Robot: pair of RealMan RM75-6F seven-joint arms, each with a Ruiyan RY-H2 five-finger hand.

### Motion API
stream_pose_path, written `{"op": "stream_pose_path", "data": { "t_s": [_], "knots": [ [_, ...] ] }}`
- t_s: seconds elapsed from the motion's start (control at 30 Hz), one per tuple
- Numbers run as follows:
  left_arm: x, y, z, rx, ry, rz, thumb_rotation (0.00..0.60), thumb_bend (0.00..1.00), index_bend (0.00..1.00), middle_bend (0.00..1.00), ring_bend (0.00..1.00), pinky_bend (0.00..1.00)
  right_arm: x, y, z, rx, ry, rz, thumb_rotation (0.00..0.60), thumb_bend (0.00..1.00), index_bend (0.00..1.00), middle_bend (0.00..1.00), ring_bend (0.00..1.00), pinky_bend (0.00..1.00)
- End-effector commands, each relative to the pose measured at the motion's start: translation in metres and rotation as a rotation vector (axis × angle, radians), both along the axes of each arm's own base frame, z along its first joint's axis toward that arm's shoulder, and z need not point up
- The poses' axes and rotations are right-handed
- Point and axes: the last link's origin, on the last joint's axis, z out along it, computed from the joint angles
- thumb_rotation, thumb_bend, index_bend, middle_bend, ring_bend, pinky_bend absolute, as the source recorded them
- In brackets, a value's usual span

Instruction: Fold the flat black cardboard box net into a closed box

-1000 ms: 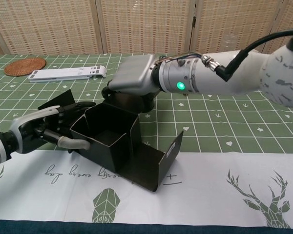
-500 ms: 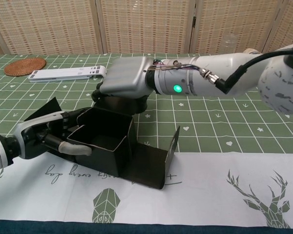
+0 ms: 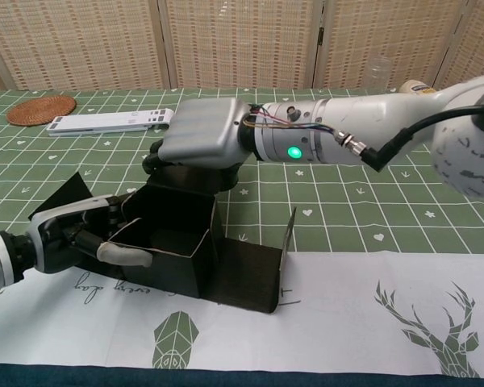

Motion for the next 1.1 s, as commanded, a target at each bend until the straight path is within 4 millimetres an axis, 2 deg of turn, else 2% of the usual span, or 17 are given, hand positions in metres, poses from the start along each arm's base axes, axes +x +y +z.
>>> {"op": "stream_pose_path", "data": {
  "t_s": [0.03,0.17,0.3,0.43,0.57,0.73,0.97,1.1],
  "knots": [
    [0.0,-0.001,-0.002,0.001,-0.012,0.006,0.6,0.1,0.04,0.04,0.63,0.63,-0.001,0.0,0.0,0.0,-0.009,0.001,0.6,0.45,0.16,0.26,0.76,0.99],
    [0.0,-0.001,-0.003,-0.011,-0.032,0.014,0.6,0.1,0.15,0.2,0.65,0.63,-0.001,0.001,-0.001,0.002,-0.012,-0.003,0.6,0.47,0.16,0.26,0.76,0.99],
    [0.0,-0.001,-0.004,-0.018,-0.034,0.01,0.6,0.1,0.19,0.26,0.66,0.63,-0.001,0.002,-0.001,0.007,-0.015,-0.007,0.6,0.47,0.16,0.25,0.76,0.99],
    [0.0,-0.001,-0.005,-0.017,-0.038,0.012,0.6,0.1,0.2,0.26,0.66,0.63,0.0,0.003,-0.001,0.006,-0.019,-0.007,0.6,0.47,0.09,0.2,0.76,0.99],
    [-0.001,-0.001,-0.004,-0.009,-0.038,0.017,0.6,0.1,0.19,0.26,0.66,0.63,-0.001,0.004,0.002,0.01,-0.026,-0.025,0.6,0.47,0.0,0.1,0.74,0.99],
    [-0.001,0.001,-0.002,0.003,-0.033,0.014,0.6,0.1,0.18,0.26,0.66,0.63,0.001,0.005,0.009,0.044,-0.077,-0.099,0.6,0.46,0.0,0.0,0.69,0.99],
    [0.002,0.003,0.001,0.012,-0.02,0.007,0.6,0.1,0.15,0.26,0.66,0.63,-0.003,0.007,0.024,0.07,-0.139,-0.164,0.6,0.32,0.0,0.0,0.67,0.99],
    [0.003,0.004,0.003,0.022,-0.011,0.008,0.6,0.1,0.15,0.26,0.66,0.63,-0.008,0.01,0.031,0.086,-0.177,-0.193,0.6,0.3,0.0,0.0,0.67,0.99]
  ]
}}
